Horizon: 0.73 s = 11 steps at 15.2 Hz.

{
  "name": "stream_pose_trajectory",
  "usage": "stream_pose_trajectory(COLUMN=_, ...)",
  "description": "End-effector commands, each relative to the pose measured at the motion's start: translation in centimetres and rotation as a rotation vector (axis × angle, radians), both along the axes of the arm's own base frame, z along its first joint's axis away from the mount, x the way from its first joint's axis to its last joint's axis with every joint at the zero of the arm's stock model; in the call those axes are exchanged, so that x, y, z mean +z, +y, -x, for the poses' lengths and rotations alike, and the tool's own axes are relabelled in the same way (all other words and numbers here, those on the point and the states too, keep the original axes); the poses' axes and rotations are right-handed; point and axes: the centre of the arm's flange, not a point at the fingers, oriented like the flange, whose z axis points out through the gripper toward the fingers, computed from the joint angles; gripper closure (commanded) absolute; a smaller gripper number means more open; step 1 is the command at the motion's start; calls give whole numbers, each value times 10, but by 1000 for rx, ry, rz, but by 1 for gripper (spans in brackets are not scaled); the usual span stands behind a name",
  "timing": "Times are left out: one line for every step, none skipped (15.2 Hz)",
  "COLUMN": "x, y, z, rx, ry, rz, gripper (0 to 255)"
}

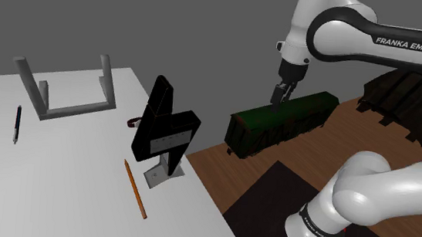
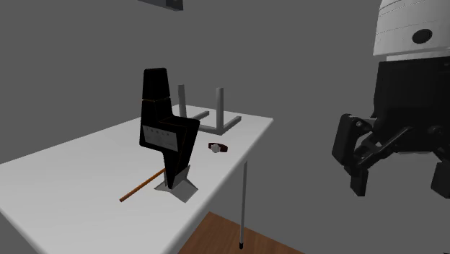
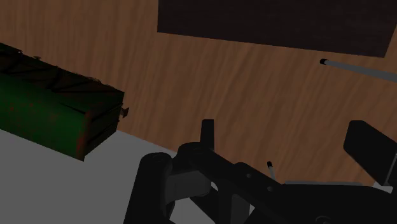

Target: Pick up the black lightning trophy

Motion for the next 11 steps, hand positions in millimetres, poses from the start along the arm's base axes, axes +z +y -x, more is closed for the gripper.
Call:
stream_pose_trajectory(x=0, y=0, z=0, rx=0, ry=0, rz=0, gripper=0)
stream_pose_trajectory(x=1, y=11, z=-6, rx=27, ry=-1, rz=-5, gripper=0)
stream_pose_trajectory(x=3, y=22, z=-12, rx=55, ry=-3, rz=-10, gripper=0)
stream_pose_trajectory(x=4, y=33, z=-18, rx=82, ry=-4, rz=-15, gripper=0)
stream_pose_trajectory(x=6, y=44, z=-23, rx=109, ry=-5, rz=-20, gripper=0)
stream_pose_trajectory(x=8, y=55, z=-29, rx=136, ry=-7, rz=-24, gripper=0)
stream_pose_trajectory(x=9, y=66, z=-33, rx=164, ry=-8, rz=-29, gripper=0)
stream_pose_trajectory(x=11, y=78, z=-38, rx=191, ry=-9, rz=-34, gripper=0)
stream_pose_trajectory(x=13, y=89, z=-42, rx=218, ry=-10, rz=-39, gripper=0)
stream_pose_trajectory(x=15, y=101, z=-46, rx=245, ry=-12, rz=-44, gripper=0)
stream_pose_trajectory(x=17, y=113, z=-49, rx=273, ry=-13, rz=-49, gripper=0)
